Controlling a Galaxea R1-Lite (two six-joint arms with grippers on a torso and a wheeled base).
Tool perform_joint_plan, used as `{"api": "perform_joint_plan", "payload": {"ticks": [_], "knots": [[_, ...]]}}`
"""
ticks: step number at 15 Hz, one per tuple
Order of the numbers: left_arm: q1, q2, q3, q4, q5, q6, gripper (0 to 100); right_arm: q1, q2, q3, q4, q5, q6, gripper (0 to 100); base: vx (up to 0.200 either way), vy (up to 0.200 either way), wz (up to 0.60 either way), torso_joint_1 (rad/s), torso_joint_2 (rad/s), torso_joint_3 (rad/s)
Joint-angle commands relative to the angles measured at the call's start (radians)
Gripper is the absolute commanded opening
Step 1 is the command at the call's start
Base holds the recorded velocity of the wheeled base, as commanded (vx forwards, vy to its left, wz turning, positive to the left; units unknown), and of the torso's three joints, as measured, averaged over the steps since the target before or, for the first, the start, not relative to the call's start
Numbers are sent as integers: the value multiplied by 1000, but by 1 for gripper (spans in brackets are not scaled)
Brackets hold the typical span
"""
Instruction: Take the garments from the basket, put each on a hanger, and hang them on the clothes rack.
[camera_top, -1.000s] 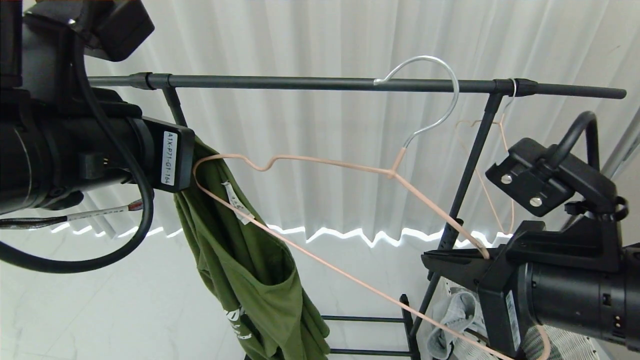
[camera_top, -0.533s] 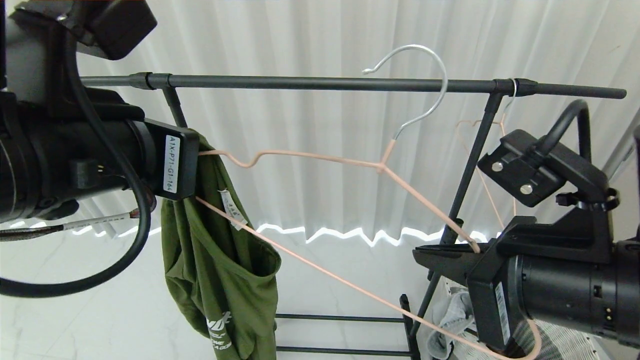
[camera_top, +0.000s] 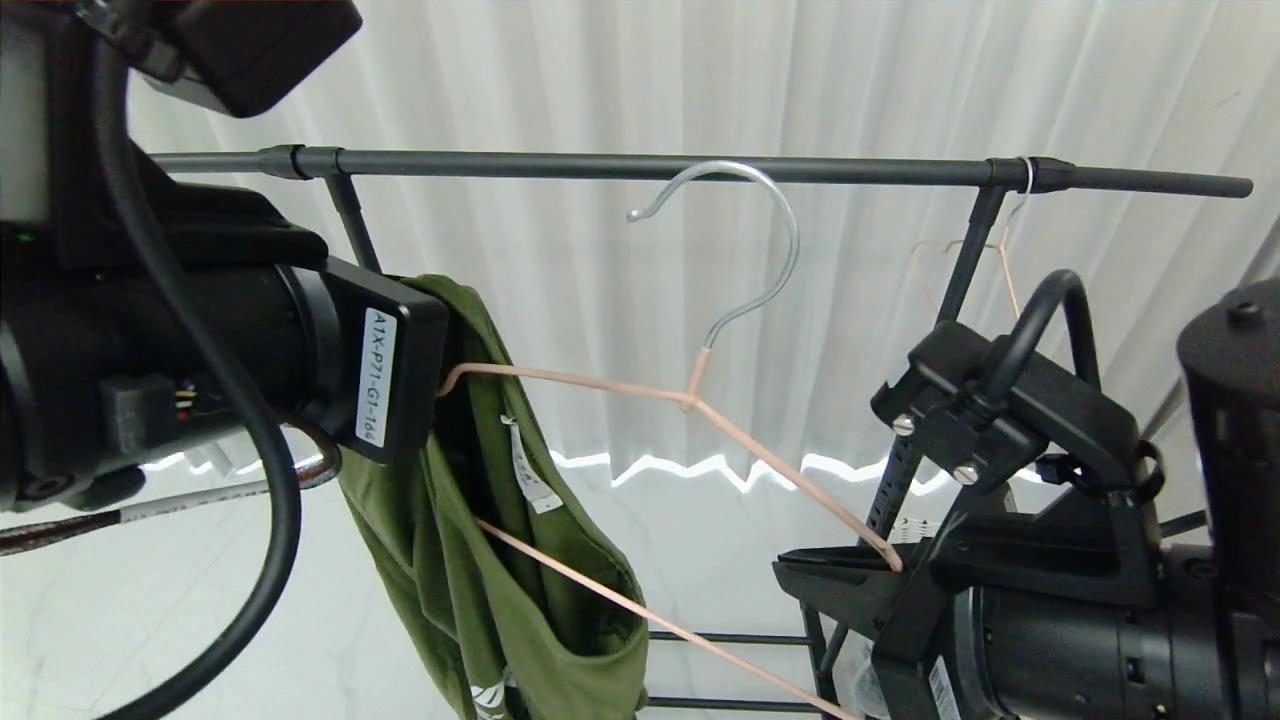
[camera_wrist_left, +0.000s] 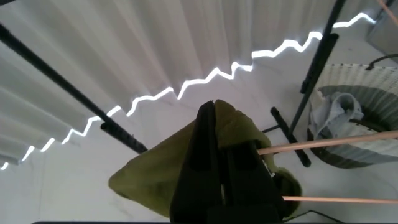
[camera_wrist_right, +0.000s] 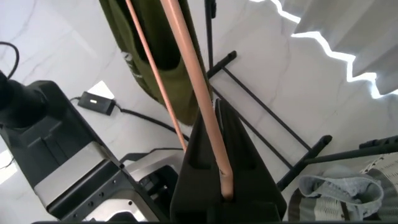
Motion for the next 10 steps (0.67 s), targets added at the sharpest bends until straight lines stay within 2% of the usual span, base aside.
{"api": "perform_joint_plan", "payload": {"ticks": [1,10], "knots": [[-38,1,0,0,0,0,0,8,29,-7,-1,0,1,0,0,0,0,0,0,0],[-172,13,-1,-2,0,-10,0,23,122,-105,-1,-1,44,0,0,0,0,0,0,0]]}}
